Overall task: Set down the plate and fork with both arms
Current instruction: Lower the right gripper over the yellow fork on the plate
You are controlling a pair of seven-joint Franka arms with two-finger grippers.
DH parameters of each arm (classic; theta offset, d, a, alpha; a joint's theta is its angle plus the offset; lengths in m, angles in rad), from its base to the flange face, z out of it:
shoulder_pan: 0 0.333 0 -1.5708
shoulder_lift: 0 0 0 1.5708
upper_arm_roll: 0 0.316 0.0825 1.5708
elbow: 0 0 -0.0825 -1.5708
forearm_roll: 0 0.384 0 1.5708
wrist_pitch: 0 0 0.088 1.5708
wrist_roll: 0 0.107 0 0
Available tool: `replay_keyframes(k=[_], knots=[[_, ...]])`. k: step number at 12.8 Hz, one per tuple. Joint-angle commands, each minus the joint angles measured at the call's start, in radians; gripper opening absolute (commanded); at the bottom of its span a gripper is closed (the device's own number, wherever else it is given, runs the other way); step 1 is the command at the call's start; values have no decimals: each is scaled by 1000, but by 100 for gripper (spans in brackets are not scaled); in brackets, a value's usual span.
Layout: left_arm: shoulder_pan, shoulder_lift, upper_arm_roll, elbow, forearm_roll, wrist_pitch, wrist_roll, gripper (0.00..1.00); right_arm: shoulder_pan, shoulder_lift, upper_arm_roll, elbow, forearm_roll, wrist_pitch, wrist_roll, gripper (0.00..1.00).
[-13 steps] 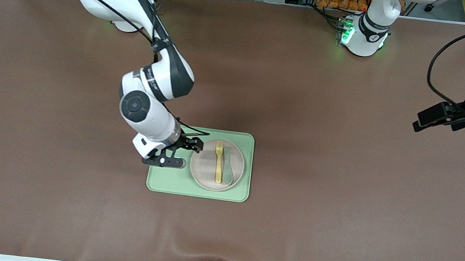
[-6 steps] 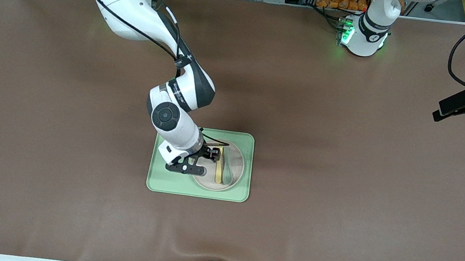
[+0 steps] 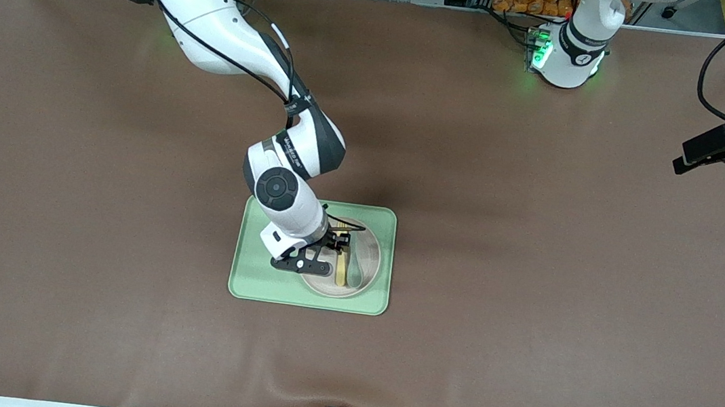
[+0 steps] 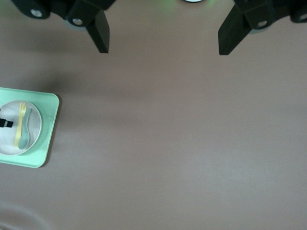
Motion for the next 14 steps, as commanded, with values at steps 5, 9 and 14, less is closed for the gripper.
replay_keyframes(k=[5,9,14], knots=[[47,-40,-63,-59,51,8,16,100,47,56,-12,53,-57,-10,66,61],[48,-38,-64,-60,53,8,16,100,47,62,-14,59,-80,-12,74,48],[47,-38,-64,-60,53,8,16,100,49,68,-14,60,-87,-10,74,41]])
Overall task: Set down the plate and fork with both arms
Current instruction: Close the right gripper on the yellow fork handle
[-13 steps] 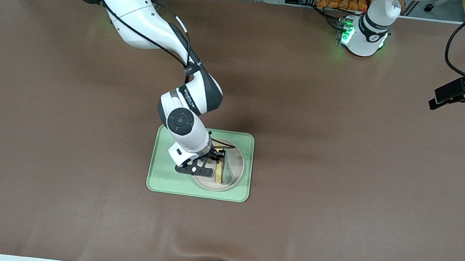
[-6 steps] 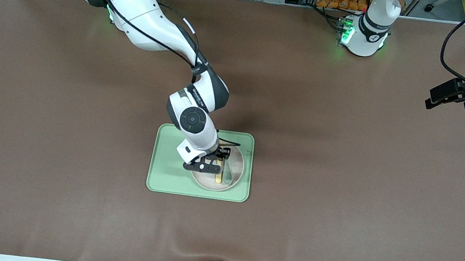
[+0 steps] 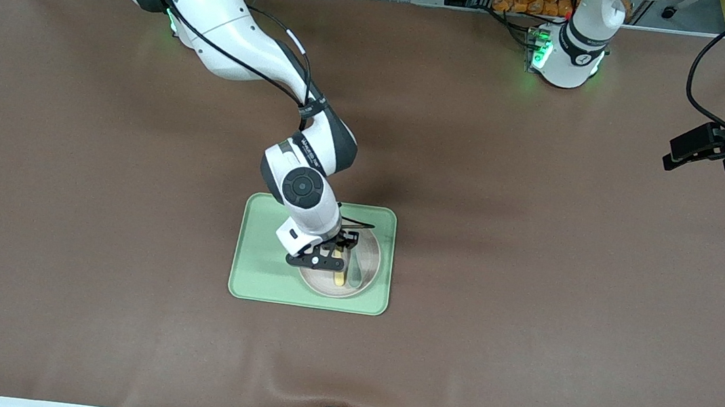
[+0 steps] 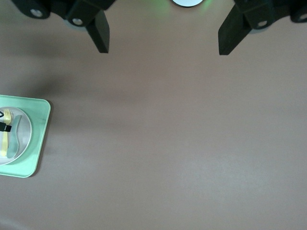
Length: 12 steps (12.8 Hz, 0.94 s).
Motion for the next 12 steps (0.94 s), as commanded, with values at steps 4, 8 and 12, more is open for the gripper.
replay_keyframes(k=[4,8,12], knots=[[12,-31,-15,-28,24,8,16,100,13,24,-11,50,-19,-13,25,30],[10,-28,-16,-26,24,9,16,100,13,24,-11,58,-29,-21,25,16],[10,-30,-15,-26,24,9,16,100,13,24,-11,52,-45,-14,26,15]])
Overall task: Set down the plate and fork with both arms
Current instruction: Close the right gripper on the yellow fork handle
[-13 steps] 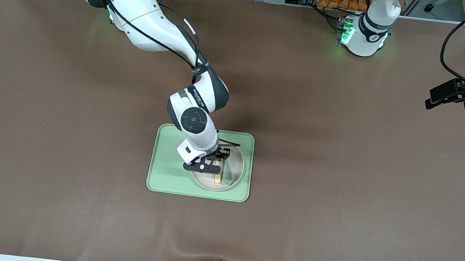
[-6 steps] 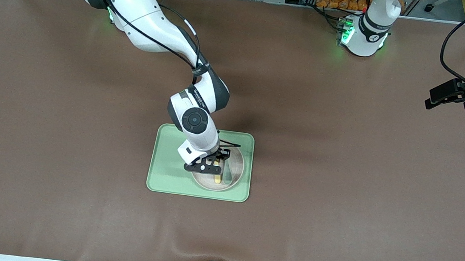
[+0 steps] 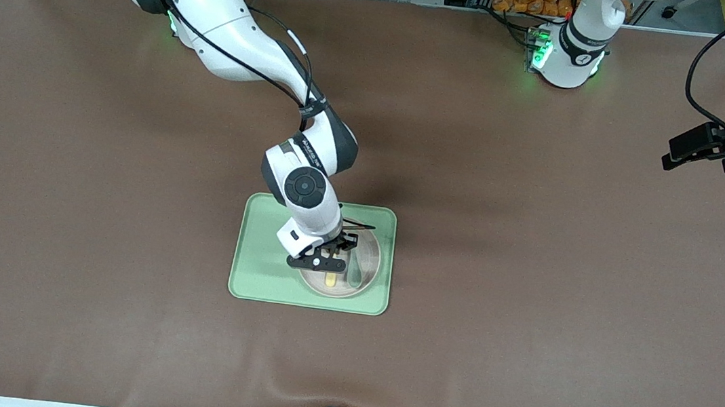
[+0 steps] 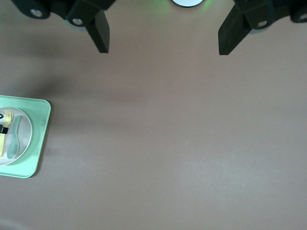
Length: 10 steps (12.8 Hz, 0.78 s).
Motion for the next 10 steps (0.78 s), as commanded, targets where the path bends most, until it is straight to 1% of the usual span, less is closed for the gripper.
replay_keyframes(k=[1,2,6,7,9,10], knots=[[10,-30,-13,-26,24,9,16,100,11,20,-10,35,-21,-14,26,7],[10,-27,-13,-26,24,10,16,100,9,20,-10,37,-21,-15,24,0],[10,-22,-13,-27,24,16,16,100,3,6,-10,42,-21,-38,26,0],[12,-22,-13,-27,24,19,16,100,-1,0,-10,51,-16,-69,26,0],[13,-26,-11,-26,24,27,16,100,-8,-15,-10,112,-13,-174,26,0],[16,-30,-13,-26,24,27,16,100,-18,-26,-10,124,-11,-216,26,0]])
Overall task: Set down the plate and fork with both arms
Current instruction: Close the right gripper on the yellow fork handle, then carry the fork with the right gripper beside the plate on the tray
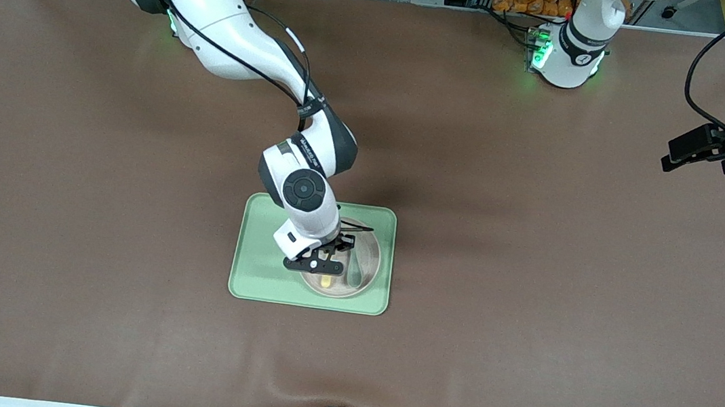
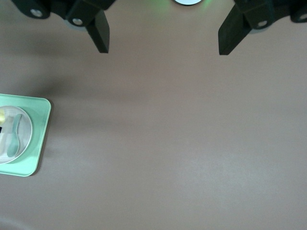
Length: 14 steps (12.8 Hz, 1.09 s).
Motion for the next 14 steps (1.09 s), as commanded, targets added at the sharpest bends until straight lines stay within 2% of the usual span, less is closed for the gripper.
replay_keyframes(k=[1,3,6,8,10,14], knots=[[18,-33,-11,-22,24,13,16,100,-36,-34,5,44,-10,-107,18,0],[18,-31,-11,-22,23,13,16,100,-94,-68,13,32,-7,-110,7,0],[17,-30,-11,-23,24,13,16,100,-166,-125,27,-69,-7,-109,-18,0],[17,-30,-11,-22,23,13,16,100,-217,-161,57,-144,-13,-93,-54,0],[17,-30,-11,-22,23,14,16,100,-239,-204,65,-285,-16,35,-84,0],[17,-28,-11,-20,23,14,16,100,-237,-211,67,-409,-41,188,-84,0]])
